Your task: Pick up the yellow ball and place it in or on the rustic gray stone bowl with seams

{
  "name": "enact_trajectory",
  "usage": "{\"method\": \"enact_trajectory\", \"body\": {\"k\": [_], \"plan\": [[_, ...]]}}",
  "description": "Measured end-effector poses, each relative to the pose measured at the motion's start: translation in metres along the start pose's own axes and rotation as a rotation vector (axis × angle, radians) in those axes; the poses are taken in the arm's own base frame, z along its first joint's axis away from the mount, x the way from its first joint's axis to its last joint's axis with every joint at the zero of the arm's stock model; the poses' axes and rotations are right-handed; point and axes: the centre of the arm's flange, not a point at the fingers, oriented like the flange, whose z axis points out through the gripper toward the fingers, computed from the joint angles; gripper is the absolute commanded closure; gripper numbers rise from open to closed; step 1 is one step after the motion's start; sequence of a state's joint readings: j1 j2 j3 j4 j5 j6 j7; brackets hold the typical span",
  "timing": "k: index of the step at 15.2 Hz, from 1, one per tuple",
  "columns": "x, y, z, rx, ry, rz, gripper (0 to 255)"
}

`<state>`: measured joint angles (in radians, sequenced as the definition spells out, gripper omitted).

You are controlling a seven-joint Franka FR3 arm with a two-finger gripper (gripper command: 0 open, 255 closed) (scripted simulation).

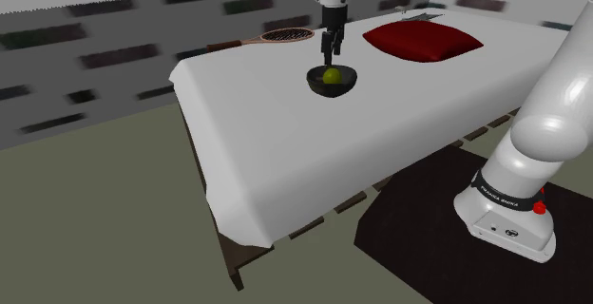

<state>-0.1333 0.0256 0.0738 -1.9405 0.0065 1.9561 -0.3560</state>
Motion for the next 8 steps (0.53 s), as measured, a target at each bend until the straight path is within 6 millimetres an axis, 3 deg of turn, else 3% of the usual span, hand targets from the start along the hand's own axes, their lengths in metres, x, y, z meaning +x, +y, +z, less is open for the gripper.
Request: {"method": "enact_trajectory", "body": {"k": [4, 8], "plan": [[0.0, 0.0, -0.037, 0.0, 0.001, 0.0, 0], [-0.001, 0.0, -0.043, 0.0, 0.0, 0.0, 0]]}}
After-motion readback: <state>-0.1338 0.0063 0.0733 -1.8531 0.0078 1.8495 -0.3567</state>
